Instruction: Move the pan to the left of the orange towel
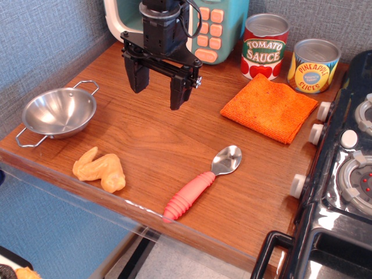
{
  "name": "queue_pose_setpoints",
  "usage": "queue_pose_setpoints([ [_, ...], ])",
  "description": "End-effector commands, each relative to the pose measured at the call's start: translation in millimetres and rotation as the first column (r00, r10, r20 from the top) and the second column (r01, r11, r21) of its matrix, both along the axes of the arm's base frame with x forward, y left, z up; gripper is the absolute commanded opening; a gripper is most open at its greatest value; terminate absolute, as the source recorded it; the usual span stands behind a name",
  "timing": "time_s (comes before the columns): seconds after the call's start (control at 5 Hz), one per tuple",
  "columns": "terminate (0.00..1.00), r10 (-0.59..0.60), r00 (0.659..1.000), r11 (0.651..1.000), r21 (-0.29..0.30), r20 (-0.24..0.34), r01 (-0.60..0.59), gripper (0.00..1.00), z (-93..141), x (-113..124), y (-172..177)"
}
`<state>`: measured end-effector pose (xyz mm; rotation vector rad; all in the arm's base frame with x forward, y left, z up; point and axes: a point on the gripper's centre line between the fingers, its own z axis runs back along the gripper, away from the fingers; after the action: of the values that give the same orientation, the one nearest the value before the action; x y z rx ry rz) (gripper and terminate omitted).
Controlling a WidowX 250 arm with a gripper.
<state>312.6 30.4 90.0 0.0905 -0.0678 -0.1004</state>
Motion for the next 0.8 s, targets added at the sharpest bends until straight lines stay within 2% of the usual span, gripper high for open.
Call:
queue_pose_setpoints([
  [0.0,0.0,0.0,1.0,1.0,0.0,0.0,0.0,1.0,0.0,0.0,0.0],
  [0.4,0.0,0.104,0.995,0.992,-0.077,-0.004,-0.104,1.0,-10.3,-13.6,46.2],
  [0.6,0.0,0.131,0.991,0.991,-0.019,0.026,-0.131,1.0,-15.5,-22.6,77.0],
])
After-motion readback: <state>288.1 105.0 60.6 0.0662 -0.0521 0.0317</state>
